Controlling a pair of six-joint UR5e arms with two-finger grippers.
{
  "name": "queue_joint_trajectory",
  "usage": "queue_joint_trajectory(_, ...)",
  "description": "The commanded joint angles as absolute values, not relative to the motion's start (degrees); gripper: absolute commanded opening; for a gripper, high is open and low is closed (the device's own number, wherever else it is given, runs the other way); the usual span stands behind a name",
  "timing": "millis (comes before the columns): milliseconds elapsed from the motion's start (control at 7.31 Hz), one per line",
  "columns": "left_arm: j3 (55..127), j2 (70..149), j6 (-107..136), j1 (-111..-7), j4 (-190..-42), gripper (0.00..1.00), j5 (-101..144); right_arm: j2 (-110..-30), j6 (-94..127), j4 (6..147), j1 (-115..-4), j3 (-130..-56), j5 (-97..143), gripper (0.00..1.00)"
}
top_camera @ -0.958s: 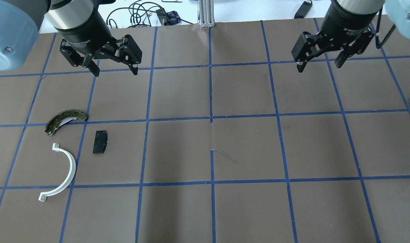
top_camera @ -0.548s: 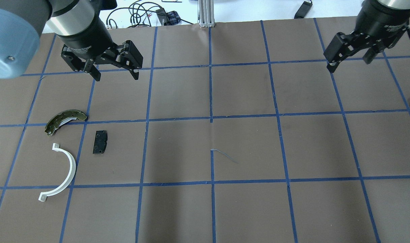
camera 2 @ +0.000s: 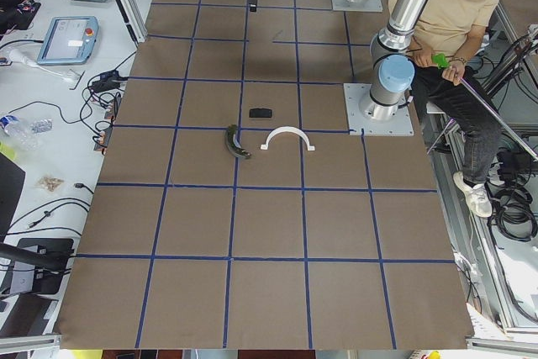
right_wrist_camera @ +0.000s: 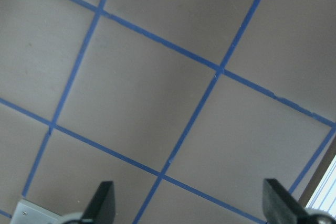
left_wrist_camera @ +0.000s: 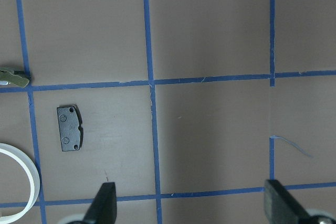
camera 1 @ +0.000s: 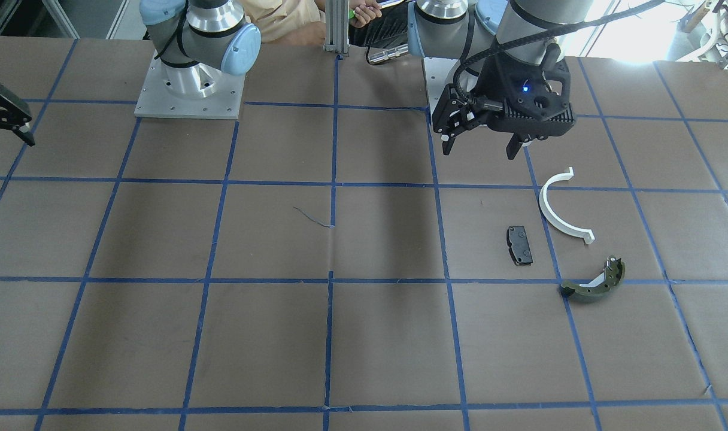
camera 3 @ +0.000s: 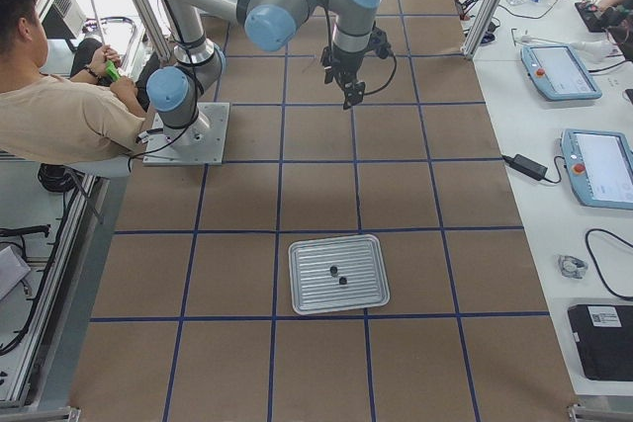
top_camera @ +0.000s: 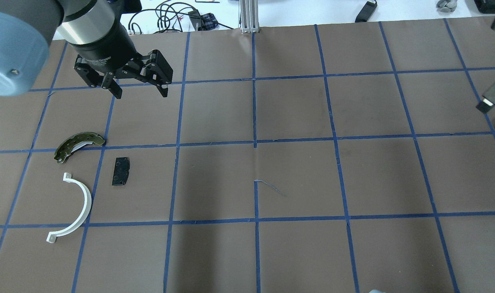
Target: Place bearing gear from tray to pile
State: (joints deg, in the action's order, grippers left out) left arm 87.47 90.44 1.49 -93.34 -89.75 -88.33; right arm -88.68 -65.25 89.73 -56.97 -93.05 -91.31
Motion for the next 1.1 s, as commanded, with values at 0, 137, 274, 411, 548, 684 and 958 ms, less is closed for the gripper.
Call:
queue_joint_trajectory(0,87.54,90.44,1.49,-93.34,-89.74,1.00,-88.42,-85.81,-78.54,96.40,-47.84,-95.36,-92.11,1.00)
queue_joint_trajectory(137,87.54,90.44,1.49,-93.34,-89.74,1.00,-88.42,-82.48,-81.53,102.59,-44.85,-95.36,-92.20,1.00)
queue_joint_trajectory(274,87.54,90.44,1.41,-93.34,-89.74,1.00,-88.33,-78.70,-81.74,108.05,-42.48,-95.27,-92.20,1.00)
queue_joint_trajectory(411,87.54,90.44,1.41,-93.25,-89.74,1.00,-88.42,-75.62,-81.91,111.67,-40.36,-95.36,-92.11,1.00)
queue_joint_trajectory(548,87.45,90.44,1.41,-93.25,-89.65,1.00,-88.42,-72.63,-79.74,113.80,-38.34,-95.19,-91.33,1.00)
queue_joint_trajectory(684,87.45,90.44,1.15,-92.56,-89.39,1.00,-88.42,-69.29,-77.11,119.04,-38.06,-95.01,-91.84,1.00)
queue_joint_trajectory(958,87.54,90.35,0.97,-91.06,-89.38,1.00,-87.89,-64.36,-71.59,122.78,-37.01,-95.01,-92.29,1.00)
